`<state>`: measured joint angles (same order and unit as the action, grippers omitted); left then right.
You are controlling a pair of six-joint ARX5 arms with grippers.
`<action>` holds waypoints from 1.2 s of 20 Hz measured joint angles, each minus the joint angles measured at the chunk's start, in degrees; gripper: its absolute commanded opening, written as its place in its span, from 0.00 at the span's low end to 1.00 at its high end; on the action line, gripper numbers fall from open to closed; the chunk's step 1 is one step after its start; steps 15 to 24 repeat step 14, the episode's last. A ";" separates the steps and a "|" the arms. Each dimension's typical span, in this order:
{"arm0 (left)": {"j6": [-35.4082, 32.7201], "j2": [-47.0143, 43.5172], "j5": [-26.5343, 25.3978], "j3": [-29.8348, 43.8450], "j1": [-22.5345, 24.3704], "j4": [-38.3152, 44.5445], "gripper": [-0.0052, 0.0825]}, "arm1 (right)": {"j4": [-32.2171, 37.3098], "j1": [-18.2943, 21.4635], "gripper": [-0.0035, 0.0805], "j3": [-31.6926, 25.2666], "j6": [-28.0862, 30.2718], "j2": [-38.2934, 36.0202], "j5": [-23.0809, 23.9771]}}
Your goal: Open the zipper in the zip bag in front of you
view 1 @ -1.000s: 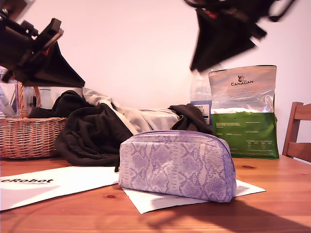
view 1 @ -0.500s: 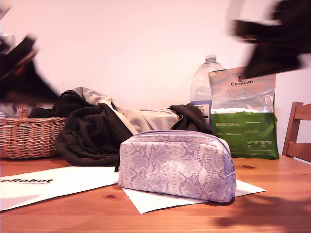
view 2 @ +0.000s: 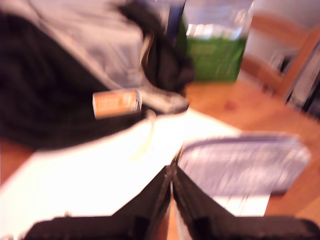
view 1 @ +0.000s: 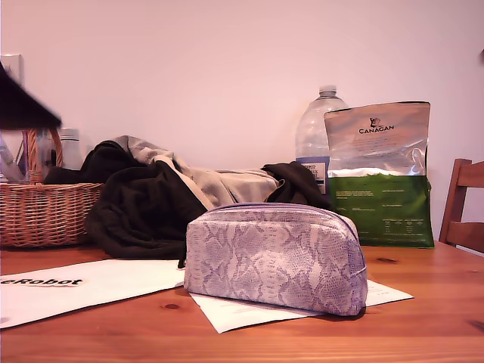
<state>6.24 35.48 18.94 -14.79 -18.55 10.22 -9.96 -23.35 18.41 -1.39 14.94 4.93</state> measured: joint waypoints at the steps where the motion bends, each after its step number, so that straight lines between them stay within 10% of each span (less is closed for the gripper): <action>1: 0.00 -2.56 0.02 0.00 -0.13 -0.63 0.04 | -1.84 0.00 0.03 0.00 -0.07 -1.60 -0.02; 14: 0.02 -7.26 0.02 0.00 -0.13 -15.67 0.04 | -22.05 0.00 0.03 0.00 -0.07 -2.56 0.02; 24: 0.02 -7.26 0.02 0.00 -0.13 -15.67 0.04 | -22.05 0.00 0.03 0.00 -0.07 -2.56 0.02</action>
